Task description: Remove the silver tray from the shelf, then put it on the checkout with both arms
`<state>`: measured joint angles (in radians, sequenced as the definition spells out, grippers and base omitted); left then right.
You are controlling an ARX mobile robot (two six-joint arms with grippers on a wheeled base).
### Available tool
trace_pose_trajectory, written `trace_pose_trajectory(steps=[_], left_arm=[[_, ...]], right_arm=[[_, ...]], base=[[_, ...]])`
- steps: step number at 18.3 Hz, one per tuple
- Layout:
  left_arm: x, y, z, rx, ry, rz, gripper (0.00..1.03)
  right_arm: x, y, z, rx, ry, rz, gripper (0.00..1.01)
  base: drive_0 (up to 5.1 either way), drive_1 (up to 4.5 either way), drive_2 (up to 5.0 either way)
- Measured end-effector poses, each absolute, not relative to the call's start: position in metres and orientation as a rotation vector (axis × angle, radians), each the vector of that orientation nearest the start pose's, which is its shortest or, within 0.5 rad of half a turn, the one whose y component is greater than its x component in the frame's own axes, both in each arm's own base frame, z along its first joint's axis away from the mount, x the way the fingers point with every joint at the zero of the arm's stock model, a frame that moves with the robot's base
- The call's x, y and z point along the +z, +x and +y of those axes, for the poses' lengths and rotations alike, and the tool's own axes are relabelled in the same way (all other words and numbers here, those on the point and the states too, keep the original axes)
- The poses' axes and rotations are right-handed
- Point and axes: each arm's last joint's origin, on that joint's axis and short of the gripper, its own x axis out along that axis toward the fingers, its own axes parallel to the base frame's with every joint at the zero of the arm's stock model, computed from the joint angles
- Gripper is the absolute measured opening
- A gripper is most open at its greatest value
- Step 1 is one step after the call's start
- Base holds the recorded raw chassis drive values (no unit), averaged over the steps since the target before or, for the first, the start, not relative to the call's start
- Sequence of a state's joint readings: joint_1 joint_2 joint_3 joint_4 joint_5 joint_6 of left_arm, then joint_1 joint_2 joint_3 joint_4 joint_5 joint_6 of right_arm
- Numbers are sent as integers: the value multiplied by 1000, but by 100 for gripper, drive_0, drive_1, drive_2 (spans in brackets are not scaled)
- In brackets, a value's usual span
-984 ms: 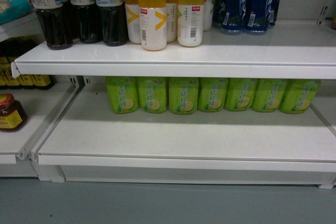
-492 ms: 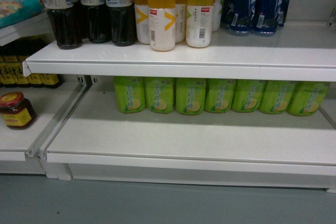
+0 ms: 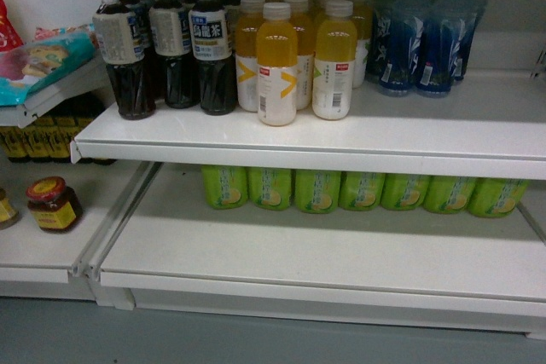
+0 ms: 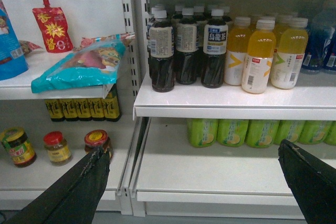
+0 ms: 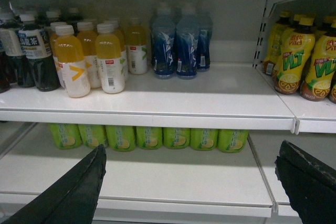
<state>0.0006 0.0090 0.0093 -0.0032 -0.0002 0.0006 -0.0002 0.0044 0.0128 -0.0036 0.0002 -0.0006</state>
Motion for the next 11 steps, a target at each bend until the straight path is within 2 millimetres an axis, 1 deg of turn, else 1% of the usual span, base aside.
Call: trace_pose_trajectory(steps=[11], left_arm=[[166, 98, 0, -1, 1, 4, 98]], right_arm=[[167, 97, 0, 0, -1, -6, 98]], base=[[0, 0, 0]])
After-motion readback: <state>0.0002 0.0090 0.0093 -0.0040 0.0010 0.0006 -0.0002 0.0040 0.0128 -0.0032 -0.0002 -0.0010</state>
